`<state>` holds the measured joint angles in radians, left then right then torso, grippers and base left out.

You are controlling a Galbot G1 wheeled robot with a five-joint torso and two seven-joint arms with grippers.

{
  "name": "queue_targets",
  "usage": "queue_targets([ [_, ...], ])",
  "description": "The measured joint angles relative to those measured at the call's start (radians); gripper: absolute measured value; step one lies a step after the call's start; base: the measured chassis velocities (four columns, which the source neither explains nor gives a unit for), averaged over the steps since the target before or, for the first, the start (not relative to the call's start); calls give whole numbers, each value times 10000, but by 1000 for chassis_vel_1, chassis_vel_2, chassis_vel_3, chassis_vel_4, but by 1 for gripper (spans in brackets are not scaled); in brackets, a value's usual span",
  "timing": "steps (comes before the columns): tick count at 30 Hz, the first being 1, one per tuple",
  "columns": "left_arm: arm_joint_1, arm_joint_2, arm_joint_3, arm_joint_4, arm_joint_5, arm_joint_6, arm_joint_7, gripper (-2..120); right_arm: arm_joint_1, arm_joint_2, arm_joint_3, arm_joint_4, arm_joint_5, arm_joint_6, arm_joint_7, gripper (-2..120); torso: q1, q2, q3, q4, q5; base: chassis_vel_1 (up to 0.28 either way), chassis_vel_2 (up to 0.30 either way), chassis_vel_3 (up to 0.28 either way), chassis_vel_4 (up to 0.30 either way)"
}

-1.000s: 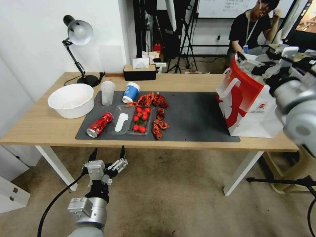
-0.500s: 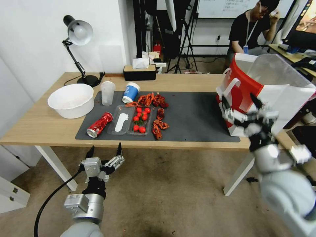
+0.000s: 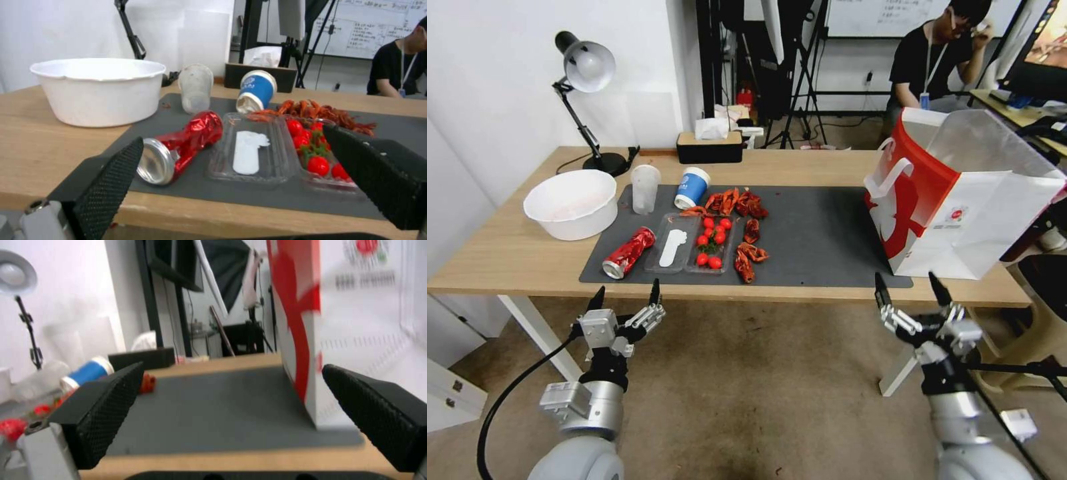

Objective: Pick up the trash from the table and place it into the takeout bag.

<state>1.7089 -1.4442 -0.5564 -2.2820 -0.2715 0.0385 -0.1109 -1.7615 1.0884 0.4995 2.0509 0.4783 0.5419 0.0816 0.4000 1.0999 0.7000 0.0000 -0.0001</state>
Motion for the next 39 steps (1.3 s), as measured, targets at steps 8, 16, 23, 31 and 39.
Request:
queue_targets([
  [8,-222,128,-241,49,-217,186,0,100,55,187,-161,-506,265,52,-142,100,0,0,0,1,0,0,0,0,0],
  [16,-330,195,-323,112,-302,256,2,100,78,267,-235,-745,414,56,-196,100,0,0,0,0,1,0,0,0,0],
  [23,-430,204,-277,234,-308,289,11,100,65,336,-275,-929,477,108,-239,100,0,0,0,1,0,0,0,0,0],
  [31,-602,290,-361,504,-287,302,93,100,56,395,-291,-1012,472,134,-296,100,0,1,0,0,0,0,0,0,0],
  [39,-1454,1864,-812,1198,-392,292,693,100,196,495,-609,-1004,255,60,-434,100,0,1,0,0,-2,0,0,0,0],
])
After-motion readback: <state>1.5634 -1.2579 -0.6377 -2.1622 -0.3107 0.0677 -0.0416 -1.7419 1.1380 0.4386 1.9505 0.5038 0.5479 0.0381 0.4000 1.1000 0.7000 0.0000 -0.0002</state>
